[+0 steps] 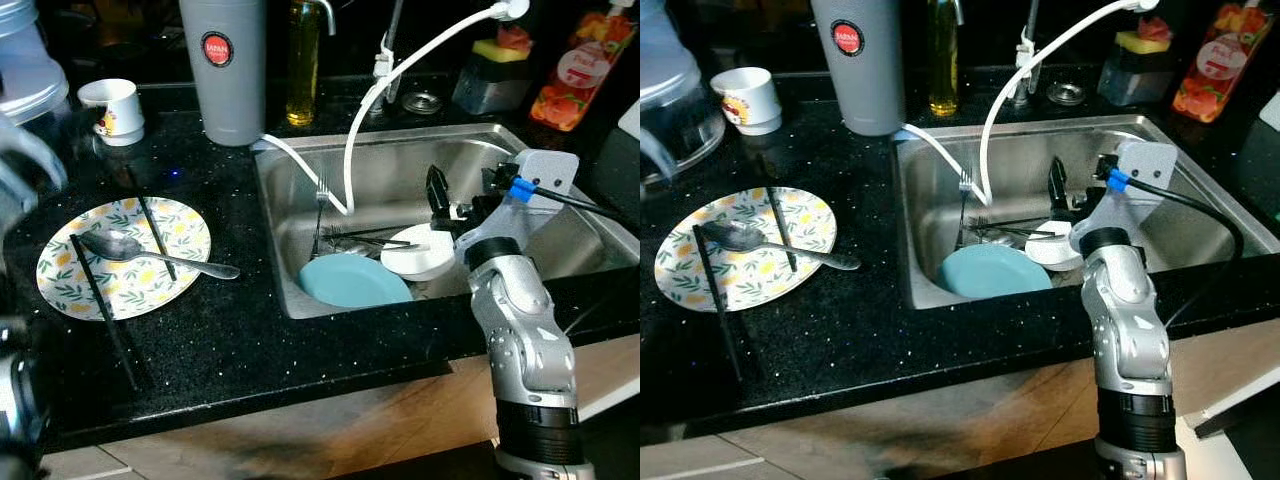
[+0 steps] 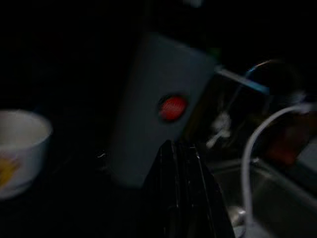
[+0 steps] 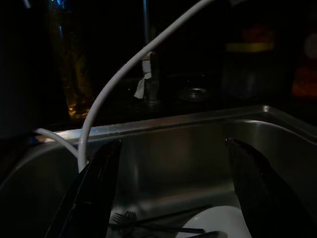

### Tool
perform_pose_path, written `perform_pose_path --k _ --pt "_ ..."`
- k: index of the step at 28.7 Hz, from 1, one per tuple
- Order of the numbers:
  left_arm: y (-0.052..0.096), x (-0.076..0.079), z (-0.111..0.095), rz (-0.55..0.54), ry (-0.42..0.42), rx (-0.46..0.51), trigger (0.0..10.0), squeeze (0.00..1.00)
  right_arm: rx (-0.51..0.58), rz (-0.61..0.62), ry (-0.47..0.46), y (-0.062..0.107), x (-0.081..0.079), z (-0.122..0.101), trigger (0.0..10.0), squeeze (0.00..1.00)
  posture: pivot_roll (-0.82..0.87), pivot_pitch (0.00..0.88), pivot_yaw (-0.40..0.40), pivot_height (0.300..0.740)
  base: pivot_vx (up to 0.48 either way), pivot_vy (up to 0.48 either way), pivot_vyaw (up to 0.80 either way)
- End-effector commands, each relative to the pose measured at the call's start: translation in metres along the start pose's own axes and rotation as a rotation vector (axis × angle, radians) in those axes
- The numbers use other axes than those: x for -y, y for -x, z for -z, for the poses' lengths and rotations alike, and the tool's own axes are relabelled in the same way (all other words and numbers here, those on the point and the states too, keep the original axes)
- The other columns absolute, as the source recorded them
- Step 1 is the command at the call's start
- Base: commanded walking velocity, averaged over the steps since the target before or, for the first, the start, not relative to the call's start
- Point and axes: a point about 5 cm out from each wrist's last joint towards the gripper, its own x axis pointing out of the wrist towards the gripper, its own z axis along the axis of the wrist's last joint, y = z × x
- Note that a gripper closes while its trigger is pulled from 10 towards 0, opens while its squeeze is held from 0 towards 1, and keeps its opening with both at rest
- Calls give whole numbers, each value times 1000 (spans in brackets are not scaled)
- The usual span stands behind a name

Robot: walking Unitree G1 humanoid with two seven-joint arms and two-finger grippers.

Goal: Kitchen organization

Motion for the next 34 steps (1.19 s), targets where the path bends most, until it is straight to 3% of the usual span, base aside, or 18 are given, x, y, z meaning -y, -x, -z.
perform_pose_path --k 1,4,5,8,9,13,15,18,19,23,24,26,27,29,30,32,33,34 --pt "-23 16 15 53 62 -18 10000 0 -13 15 2 2 3 2 10000 0 65 57 2 740 0 0 0" --pt "-63 49 46 115 113 -84 10000 0 -8 27 6 4 5 1 10000 0 49 61 13 740 0 0 0" --pt "-63 49 46 115 113 -84 10000 0 -8 27 6 4 5 1 10000 0 49 61 13 740 0 0 0" --pt "-83 69 78 109 115 -172 10000 0 -5 37 10 5 6 -1 10000 0 34 65 20 740 0 0 0" --pt "-95 87 109 88 93 -274 10000 0 -4 46 13 7 8 -1 10000 0 23 69 22 740 0 0 0" --pt "-101 102 134 99 69 -353 10000 0 -4 53 18 9 9 -2 10000 0 6 72 31 740 0 0 0" --pt "-102 116 159 110 -17 -467 10000 0 -2 62 25 11 11 -3 10000 0 -2 76 37 740 0 0 0" --pt "-102 124 167 147 -83 -510 10000 0 -1 72 28 12 14 -4 10000 0 -2 76 37 740 0 0 0" --pt "-104 126 166 172 -106 -502 10000 1000 -4 75 30 13 15 -3 10000 0 -2 76 37 740 0 0 0" --pt "-110 130 148 243 -140 -423 10000 1000 -9 74 29 12 14 -2 10000 0 13 80 32 740 0 0 0" --pt "-112 126 135 238 -172 -373 10000 0 -8 71 26 12 13 -2 10000 0 18 78 29 740 0 0 0" --pt "-112 122 126 231 -195 -341 10000 0 -7 69 24 11 12 -2 10000 0 18 78 29 740 0 0 0" --pt "-103 94 99 167 -298 -331 10000 0 -4 67 20 10 10 -2 10000 0 33 76 33 740 0 0 0" --pt "-97 82 90 142 -341 -341 10000 0 -3 67 19 10 10 -2 10000 0 33 76 33 740 0 0 0" --pt "-84 62 77 108 -388 -355 10000 0 -4 68 17 10 10 -2 10000 0 52 77 39 740 0 0 0" --pt "-40 16 52 -37 -431 -410 10000 0 -13 73 12 12 12 2 10000 0 85 82 39 740 0 0 0" --pt "-40 16 52 -37 -431 -410 10000 0 -13 73 12 12 12 2 10000 0 85 82 39 740 0 0 0" --pt "-23 4 44 -94 -442 -432 10000 0 -17 75 10 12 12 3 10000 0 85 82 39 740 0 0 0"
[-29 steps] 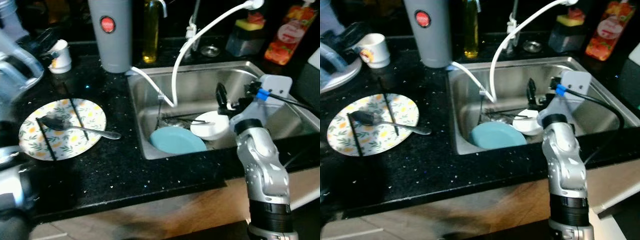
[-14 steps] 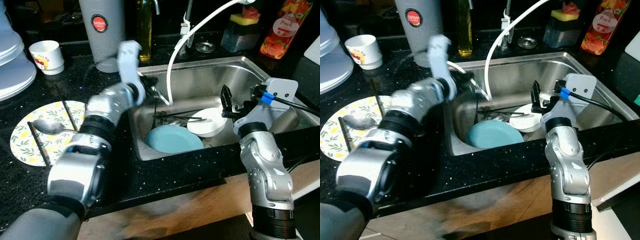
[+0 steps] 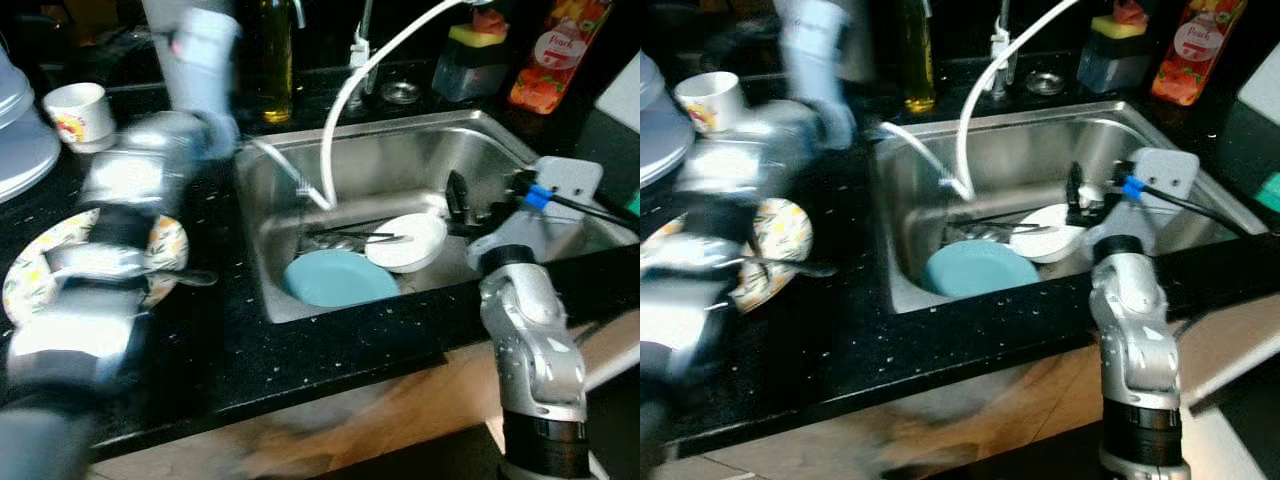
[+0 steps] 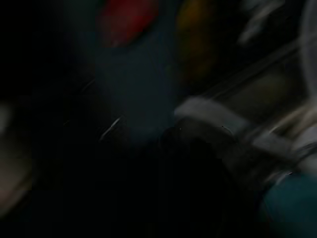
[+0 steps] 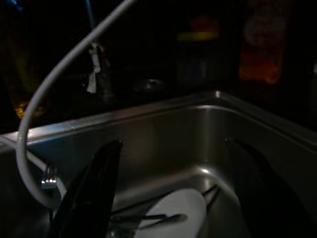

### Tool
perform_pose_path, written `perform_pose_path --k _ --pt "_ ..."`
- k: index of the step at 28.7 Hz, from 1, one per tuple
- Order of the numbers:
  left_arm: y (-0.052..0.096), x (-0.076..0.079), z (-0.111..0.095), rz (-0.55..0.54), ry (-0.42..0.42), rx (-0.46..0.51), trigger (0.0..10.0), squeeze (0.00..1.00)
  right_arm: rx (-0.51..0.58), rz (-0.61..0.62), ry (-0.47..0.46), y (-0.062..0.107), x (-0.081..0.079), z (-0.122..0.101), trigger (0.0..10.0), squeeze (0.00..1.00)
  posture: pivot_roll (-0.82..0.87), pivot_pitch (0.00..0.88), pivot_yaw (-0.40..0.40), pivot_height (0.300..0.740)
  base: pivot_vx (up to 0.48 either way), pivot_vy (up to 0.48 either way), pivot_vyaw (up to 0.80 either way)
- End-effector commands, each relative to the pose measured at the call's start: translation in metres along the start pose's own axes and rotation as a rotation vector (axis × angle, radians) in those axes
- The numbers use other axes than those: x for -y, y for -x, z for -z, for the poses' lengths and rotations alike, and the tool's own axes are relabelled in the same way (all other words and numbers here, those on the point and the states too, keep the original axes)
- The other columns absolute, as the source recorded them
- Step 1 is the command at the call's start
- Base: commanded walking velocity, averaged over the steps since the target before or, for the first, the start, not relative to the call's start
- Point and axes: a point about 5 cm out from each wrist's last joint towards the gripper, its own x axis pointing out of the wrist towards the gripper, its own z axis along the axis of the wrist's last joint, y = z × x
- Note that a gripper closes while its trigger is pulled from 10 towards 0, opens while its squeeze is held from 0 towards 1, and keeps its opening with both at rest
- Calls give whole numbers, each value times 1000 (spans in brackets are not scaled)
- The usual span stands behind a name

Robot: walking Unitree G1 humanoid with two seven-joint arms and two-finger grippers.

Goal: Kitchen organization

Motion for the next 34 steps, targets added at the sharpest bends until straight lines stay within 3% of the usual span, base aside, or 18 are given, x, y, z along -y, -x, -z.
perform_pose_path --k 1,2,3,4,6,11,14,15,16,17,22,25,26,34 --pt "14 -7 6 -49 24 -45 10000 0 -16 -13 -12 0 -4 5 10000 0 99 86 31 740 0 0 0" --pt "21 -12 10 -85 42 -58 10000 0 -18 -14 -14 0 -4 5 10000 0 99 86 31 740 0 0 0" --pt "43 -14 24 -155 128 -91 10000 0 -21 -33 -20 -3 -8 6 10000 0 125 88 9 740 0 0 0" --pt "50 -12 28 -163 156 -100 10000 0 -22 -41 -21 -4 -9 6 10000 0 129 89 7 740 0 0 0" --pt "50 -12 28 -163 156 -100 10000 0 -22 -41 -21 -4 -9 6 10000 0 129 89 7 740 0 0 0" --pt "80 6 39 -151 255 -133 10000 0 -27 -74 -19 -10 -13 7 10000 0 166 95 -17 740 0 0 0" --pt "83 7 41 -160 262 -144 10000 0 -29 -76 -20 -11 -13 7 10000 0 166 95 -17 740 0 0 0" --pt "85 11 45 -164 284 -156 10000 137 -32 -85 -22 -12 -15 8 10000 0 174 97 -29 740 0 0 0" --pt "85 11 45 -164 284 -156 10000 137 -32 -85 -22 -12 -15 8 10000 0 174 97 -29 740 0 0 0" --pt "86 15 48 -177 304 -165 10000 1000 -35 -94 -23 -13 -17 9 10000 0 173 96 -33 740 0 0 0" --pt "94 21 57 -283 382 -188 10000 1000 -37 -112 -26 -15 -20 10 10000 0 174 95 -40 740 0 0 0" --pt "90 18 59 -338 409 -173 10000 1000 -38 -115 -26 -16 -20 11 10000 0 174 93 -41 740 0 0 0" --pt "86 17 59 -352 415 -161 10000 0 -38 -115 -27 -16 -20 11 10000 0 165 89 -39 740 0 0 0" --pt "78 15 61 -375 442 -168 10000 0 -30 -108 -24 -16 -18 9 10000 0 147 82 -35 740 0 0 0"
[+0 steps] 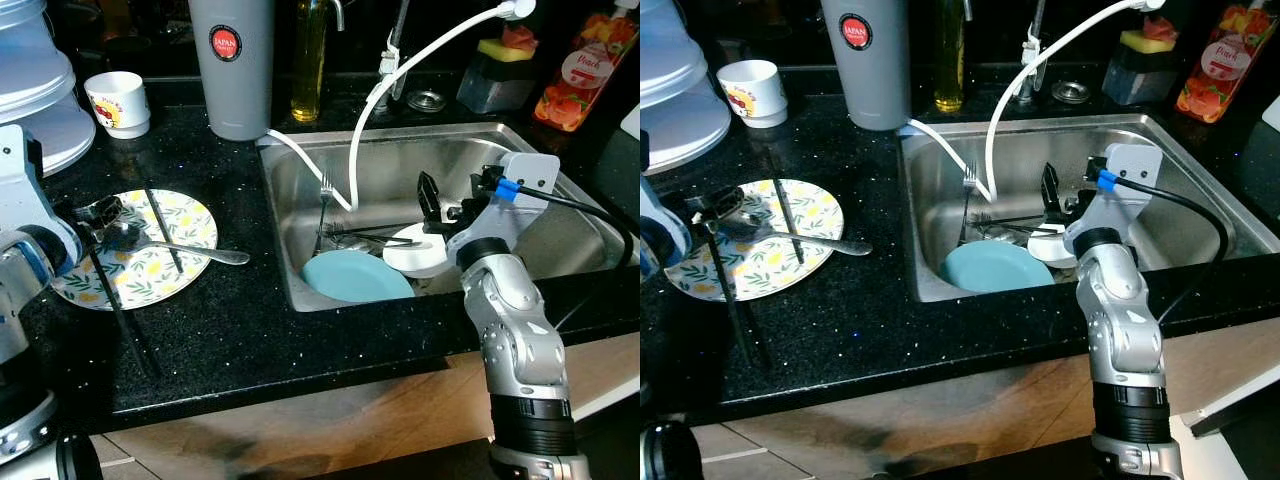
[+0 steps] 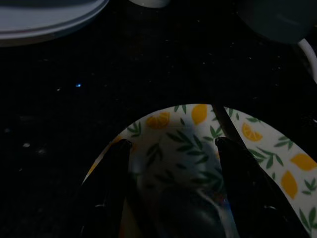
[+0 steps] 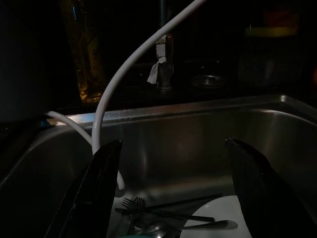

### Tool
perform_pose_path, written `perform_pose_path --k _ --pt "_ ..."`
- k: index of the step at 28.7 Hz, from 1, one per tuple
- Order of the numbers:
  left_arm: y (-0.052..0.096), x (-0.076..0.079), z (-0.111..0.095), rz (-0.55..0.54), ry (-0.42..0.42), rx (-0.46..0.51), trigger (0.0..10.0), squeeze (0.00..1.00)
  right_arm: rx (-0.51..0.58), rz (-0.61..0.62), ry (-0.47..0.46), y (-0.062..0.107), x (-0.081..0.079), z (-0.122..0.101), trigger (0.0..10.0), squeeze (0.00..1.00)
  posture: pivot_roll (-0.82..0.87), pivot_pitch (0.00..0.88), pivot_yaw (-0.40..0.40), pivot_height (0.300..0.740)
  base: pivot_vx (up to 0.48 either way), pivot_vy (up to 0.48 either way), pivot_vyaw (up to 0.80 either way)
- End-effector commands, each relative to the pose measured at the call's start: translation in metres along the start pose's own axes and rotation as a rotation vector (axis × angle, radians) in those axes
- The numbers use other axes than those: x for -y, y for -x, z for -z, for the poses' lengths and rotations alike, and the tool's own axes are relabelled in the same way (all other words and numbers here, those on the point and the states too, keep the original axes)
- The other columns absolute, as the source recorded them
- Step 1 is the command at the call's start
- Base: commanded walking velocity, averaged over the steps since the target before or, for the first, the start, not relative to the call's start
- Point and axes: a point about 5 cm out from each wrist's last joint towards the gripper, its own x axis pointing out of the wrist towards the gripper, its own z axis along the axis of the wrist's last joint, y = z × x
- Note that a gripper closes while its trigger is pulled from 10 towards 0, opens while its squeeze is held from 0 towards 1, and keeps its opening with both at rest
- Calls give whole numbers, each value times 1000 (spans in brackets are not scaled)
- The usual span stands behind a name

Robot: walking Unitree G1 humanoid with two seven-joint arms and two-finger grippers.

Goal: Kitchen organization

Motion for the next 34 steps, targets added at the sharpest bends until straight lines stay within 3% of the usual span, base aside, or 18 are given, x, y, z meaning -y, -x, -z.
perform_pose_path --k 1,5,6,7,10,11,13,14,20,22,25,28,29,32,34 --pt "-3 1 8 0 48 -32 10000 0 10 3 2 -1 2 -1 10000 0 143 80 -33 740 0 0 0" --pt "-2 5 22 40 198 -105 10000 0 14 9 5 -1 4 -2 10000 0 140 78 -31 740 0 0 0" --pt "-2 5 22 40 198 -105 10000 0 14 9 5 -1 4 -2 10000 0 140 78 -31 740 0 0 0" --pt "0 12 29 75 266 -131 10000 0 14 9 6 0 5 -2 10000 0 144 79 -33 740 0 0 0" --pt "3 16 33 78 288 -145 10000 0 14 6 7 -1 4 -2 10000 0 146 79 -34 740 0 0 0" --pt "5 17 36 56 308 -161 4078 0 14 3 7 -1 4 -2 10000 0 150 76 -36 740 0 0 0" --pt "6 18 37 45 320 -167 4078 0 14 1 7 -2 3 -2 10000 0 150 76 -36 740 0 0 0" --pt "6 17 38 25 333 -170 0 0 14 -1 7 -2 3 -2 10000 0 154 75 -36 740 0 0 0" --pt "5 17 31 -34 404 -122 0 0 25 -12 14 -4 1 -4 10000 0 151 64 -38 740 0 0 0" --pt "4 20 21 -5 431 -64 0 0 68 17 78 -5 10 -14 10000 0 151 64 -38 740 0 0 0" --pt "2 20 13 -16 446 -18 0 0 84 245 98 4 53 -28 10000 0 134 48 -40 740 0 0 0" --pt "-1 17 2 -28 446 55 0 0 25 521 87 27 93 -21 10000 0 110 50 -30 740 0 0 0" --pt "-3 16 -4 -18 434 86 10000 0 -4 632 105 38 107 -16 10000 0 102 49 -26 740 0 0 0" --pt "-5 21 -23 23 420 159 10000 0 -19 859 146 60 139 -15 10000 0 95 47 -20 740 0 0 0" --pt "-8 29 -34 76 415 193 10000 0 45 847 171 57 144 -28 10000 0 87 38 -19 740 0 0 0"
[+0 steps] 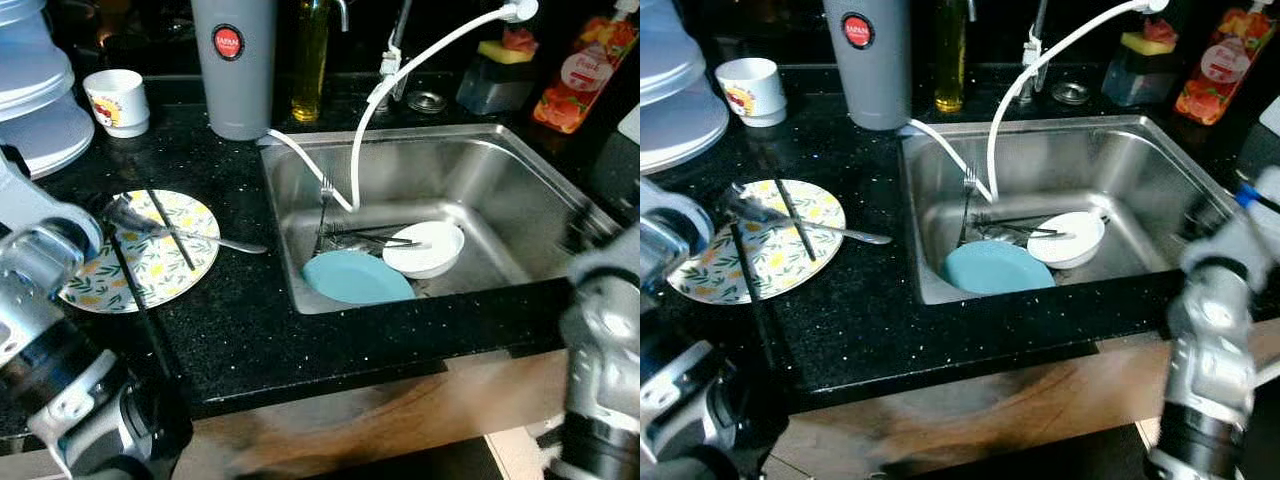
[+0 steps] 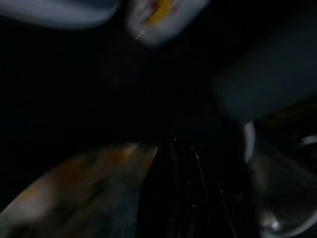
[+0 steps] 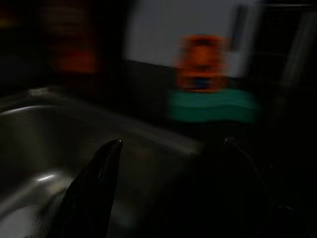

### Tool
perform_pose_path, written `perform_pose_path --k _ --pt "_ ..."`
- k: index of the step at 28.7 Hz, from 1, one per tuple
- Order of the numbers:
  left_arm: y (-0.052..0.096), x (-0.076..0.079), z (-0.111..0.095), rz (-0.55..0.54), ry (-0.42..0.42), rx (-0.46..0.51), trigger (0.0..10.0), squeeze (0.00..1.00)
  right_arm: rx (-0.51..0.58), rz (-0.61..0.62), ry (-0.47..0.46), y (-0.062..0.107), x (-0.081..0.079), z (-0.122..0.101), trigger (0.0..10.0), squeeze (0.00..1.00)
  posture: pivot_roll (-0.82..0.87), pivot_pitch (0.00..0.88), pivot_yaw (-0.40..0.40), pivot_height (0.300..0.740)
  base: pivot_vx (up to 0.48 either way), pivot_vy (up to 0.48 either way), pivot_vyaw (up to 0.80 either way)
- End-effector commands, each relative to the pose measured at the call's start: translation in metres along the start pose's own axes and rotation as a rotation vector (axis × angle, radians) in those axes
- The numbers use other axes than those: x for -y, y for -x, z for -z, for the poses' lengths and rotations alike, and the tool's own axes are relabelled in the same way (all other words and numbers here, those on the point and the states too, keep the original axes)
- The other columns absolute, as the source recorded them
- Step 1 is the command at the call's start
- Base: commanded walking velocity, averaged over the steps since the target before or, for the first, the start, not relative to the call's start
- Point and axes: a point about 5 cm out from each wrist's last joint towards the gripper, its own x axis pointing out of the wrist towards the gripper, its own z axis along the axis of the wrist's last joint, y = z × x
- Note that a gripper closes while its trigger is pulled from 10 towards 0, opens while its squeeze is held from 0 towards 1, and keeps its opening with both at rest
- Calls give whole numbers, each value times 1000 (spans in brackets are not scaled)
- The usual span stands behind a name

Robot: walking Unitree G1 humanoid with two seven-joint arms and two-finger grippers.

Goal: Kitchen organization

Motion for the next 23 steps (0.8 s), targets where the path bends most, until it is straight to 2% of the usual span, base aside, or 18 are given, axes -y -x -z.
perform_pose_path --k 1,2,3,4,7,9,10,11,12,14,15,16,17,19,21,22,23 --pt "-3 12 -4 58 -21 13 10000 0 52 12 -4 -3 2 -10 10000 0 87 38 -19 740 0 0 0" --pt "-8 21 -4 101 -28 8 10000 0 101 -49 1 -7 -5 -20 10000 0 86 37 -20 740 0 0 0" --pt "-8 21 -4 101 -28 8 10000 0 101 -49 1 -7 -5 -20 10000 0 86 37 -20 740 0 0 0" --pt "-19 41 -1 208 -21 -14 10000 0 188 -252 3 -10 -29 -40 10000 0 76 29 -21 740 0 0 0" --pt "-31 61 7 292 -41 -45 10000 0 238 -452 34 -5 -51 -52 10000 0 68 27 -23 740 0 0 0" --pt "-33 65 9 306 -42 -55 10000 0 243 -489 41 -3 -56 -54 10000 0 68 27 -23 740 0 0 0" --pt "-43 85 18 368 -34 -81 10000 0 247 -594 60 3 -67 -55 10000 0 57 24 -28 740 0 0 0" --pt "-47 93 22 394 -31 -89 10000 0 247 -628 59 5 -71 -55 10000 0 57 24 -28 740 0 0 0" --pt "-47 93 22 394 -31 -89 10000 0 247 -628 59 5 -71 -55 10000 0 57 24 -28 740 0 0 0" --pt "-55 119 33 474 -4 -119 10000 0 235 -712 37 11 -81 -55 10000 0 47 24 -25 740 0 0 0" --pt "-55 119 33 474 -4 -119 10000 0 235 -712 37 11 -81 -55 10000 0 47 24 -25 740 0 0 0" --pt "-58 127 38 498 5 -132 10000 0 233 -734 35 13 -83 -55 10000 0 47 24 -25 740 0 0 0" --pt "-61 137 50 506 -37 -162 10000 0 229 -755 29 16 -87 -54 10000 0 38 24 -18 740 0 0 0" --pt "-68 151 84 509 -235 -223 10000 0 225 -797 17 23 -96 -52 10000 0 35 24 -16 740 0 0 0" --pt "-69 158 109 553 -291 -281 10000 0 226 -826 8 28 -101 -50 10000 0 34 25 -13 740 0 0 0" --pt "-69 158 109 553 -291 -281 10000 0 226 -826 8 28 -101 -50 10000 0 34 25 -13 740 0 0 0" --pt "-69 161 122 587 -369 -296 10000 0 224 -835 1 31 -103 -49 10000 0 32 25 -13 740 0 0 0"
